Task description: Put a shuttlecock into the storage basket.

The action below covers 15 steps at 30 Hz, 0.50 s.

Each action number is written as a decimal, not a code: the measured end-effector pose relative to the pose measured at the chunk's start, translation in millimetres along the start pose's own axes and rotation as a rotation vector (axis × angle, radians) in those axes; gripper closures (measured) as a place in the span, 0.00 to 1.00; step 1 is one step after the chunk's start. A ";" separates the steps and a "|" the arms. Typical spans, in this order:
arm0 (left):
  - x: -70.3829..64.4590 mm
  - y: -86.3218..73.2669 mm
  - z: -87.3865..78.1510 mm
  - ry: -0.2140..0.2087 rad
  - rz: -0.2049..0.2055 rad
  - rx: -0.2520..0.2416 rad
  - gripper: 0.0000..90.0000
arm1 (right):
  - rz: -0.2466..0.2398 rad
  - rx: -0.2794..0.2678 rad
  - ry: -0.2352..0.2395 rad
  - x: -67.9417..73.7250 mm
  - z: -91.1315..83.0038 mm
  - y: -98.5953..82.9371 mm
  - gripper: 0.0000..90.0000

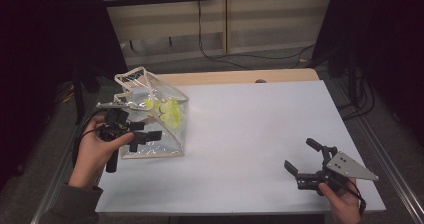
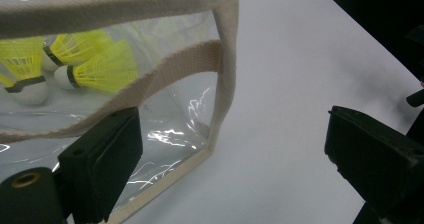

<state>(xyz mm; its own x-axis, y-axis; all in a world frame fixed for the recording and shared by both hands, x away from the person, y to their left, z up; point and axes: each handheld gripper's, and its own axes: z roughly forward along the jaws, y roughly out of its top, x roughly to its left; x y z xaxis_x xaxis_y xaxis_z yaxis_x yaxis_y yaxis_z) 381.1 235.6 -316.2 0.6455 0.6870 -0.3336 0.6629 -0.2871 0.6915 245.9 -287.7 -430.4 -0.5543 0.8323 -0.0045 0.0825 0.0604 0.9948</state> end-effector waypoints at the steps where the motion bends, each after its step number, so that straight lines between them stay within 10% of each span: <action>1: -0.1 -0.7 0.8 0.000 -0.001 0.002 0.09 | 0.000 0.000 0.000 0.0 0.0 0.0 0.01; 15: 0.2 -10.9 13.8 -0.020 -0.007 0.006 0.09 | 0.002 0.000 0.002 0.3 0.2 -0.2 0.01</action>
<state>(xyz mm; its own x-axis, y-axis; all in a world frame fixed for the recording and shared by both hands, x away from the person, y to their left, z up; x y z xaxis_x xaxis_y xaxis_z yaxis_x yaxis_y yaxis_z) 379.3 229.7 -332.7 0.6481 0.6756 -0.3515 0.6697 -0.2859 0.6854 245.9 -287.3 -430.6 -0.5554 0.8316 -0.0020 0.0835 0.0582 0.9948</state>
